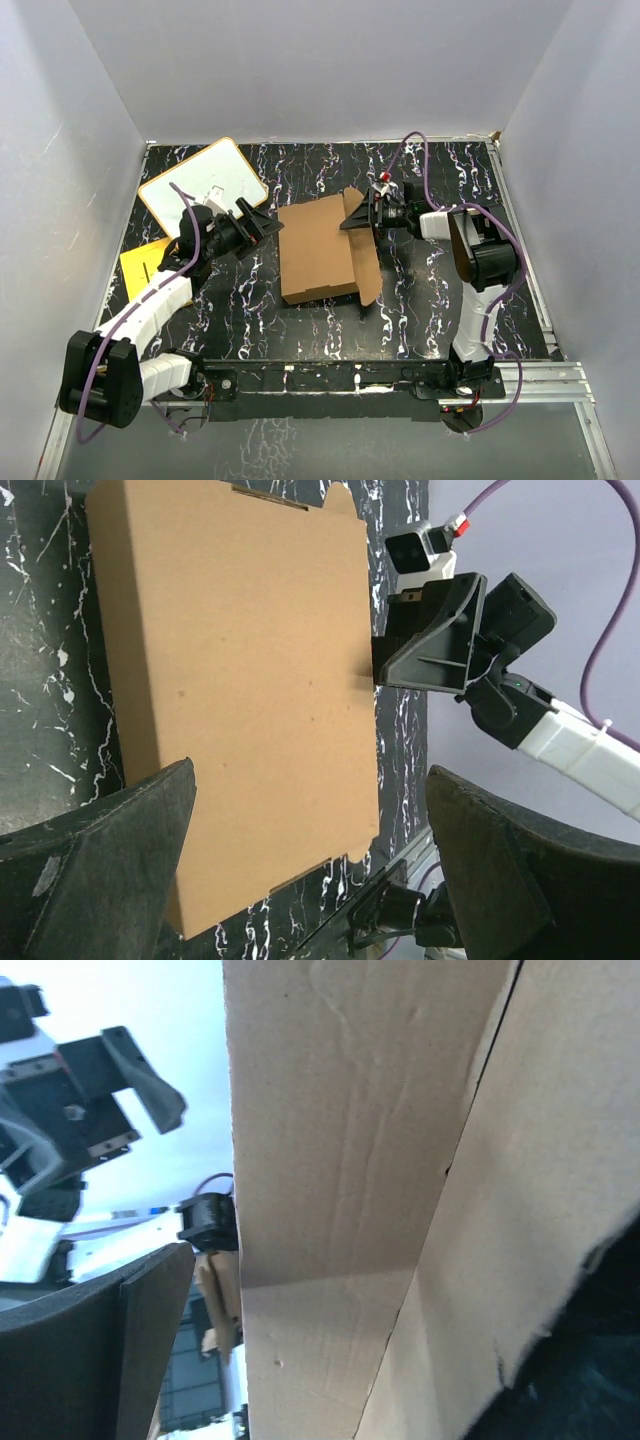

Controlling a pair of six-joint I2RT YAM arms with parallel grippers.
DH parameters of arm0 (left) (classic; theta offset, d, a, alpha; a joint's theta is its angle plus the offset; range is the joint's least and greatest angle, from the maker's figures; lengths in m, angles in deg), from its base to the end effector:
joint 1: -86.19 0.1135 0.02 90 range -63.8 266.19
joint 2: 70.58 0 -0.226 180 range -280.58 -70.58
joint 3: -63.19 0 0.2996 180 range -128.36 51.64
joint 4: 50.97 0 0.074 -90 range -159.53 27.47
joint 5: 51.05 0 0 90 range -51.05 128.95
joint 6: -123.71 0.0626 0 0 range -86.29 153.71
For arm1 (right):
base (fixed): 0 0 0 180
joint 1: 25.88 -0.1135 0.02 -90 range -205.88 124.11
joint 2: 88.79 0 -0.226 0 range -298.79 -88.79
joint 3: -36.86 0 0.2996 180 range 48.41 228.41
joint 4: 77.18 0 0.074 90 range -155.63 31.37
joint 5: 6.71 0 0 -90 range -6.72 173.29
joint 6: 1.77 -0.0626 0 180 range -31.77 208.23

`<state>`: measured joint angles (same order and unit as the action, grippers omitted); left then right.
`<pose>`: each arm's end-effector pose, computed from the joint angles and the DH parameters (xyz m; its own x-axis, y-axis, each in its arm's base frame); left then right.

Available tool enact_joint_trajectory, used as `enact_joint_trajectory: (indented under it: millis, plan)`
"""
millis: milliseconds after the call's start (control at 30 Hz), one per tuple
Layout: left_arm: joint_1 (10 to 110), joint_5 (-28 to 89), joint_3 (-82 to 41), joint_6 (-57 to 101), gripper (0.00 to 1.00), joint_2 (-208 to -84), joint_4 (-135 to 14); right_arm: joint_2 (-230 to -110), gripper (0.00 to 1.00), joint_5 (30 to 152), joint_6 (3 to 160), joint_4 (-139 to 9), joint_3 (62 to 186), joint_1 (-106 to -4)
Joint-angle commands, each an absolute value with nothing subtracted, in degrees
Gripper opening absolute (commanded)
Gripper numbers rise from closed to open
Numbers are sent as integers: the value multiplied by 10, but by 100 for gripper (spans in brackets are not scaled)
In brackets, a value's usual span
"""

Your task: Fold the paper box

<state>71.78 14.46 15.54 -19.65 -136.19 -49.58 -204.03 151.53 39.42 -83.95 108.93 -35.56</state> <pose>0.3201 -0.1090 0.1896 -0.6553 -0.5855 -0.4771 0.1432 0.5239 -0.8396 0.3975 0.1268 0.0553 -0.9867 0.1147 -0.1153 -0.0861 0.2330 0.9687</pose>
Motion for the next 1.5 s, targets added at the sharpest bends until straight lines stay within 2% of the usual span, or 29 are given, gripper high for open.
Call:
enact_joint_trajectory:
  millis: [0,300,533,667,733,767,833,933,1000,1233,1367,1467]
  plan:
    - [720,140,154,-174,95,-1364,-505,-2036,99,1464,536,-711,1122,-342]
    - [720,154,139,-138,94,-1374,-553,-2021,98,1398,736,-514,1156,-269]
    - [719,142,127,-129,91,-1402,-559,-1953,98,1350,889,-450,1131,-213]
    - [715,135,123,-117,84,-1420,-547,-1876,98,1345,1002,-460,1104,-218]
    - [708,135,115,-108,79,-1439,-543,-1852,92,1330,1020,-481,1086,-232]
    - [702,137,108,-102,78,-1451,-544,-1849,81,1327,1017,-486,1080,-241]
    - [688,145,92,-85,78,-1480,-551,-1861,47,1324,1003,-484,1082,-254]
    - [671,155,58,-59,78,-1542,-570,-1899,17,1318,986,-469,1090,-292]
    - [662,160,32,-43,79,-1578,-584,-1919,13,1301,981,-465,1094,-314]
    - [635,180,-28,-9,78,-1666,-619,-1927,13,1283,983,-466,1115,-383]
    - [631,206,-40,6,74,-1683,-643,-1905,15,1242,990,-458,1120,-377]
    - [631,220,-44,16,74,-1686,-653,-1877,19,1237,986,-463,1105,-333]
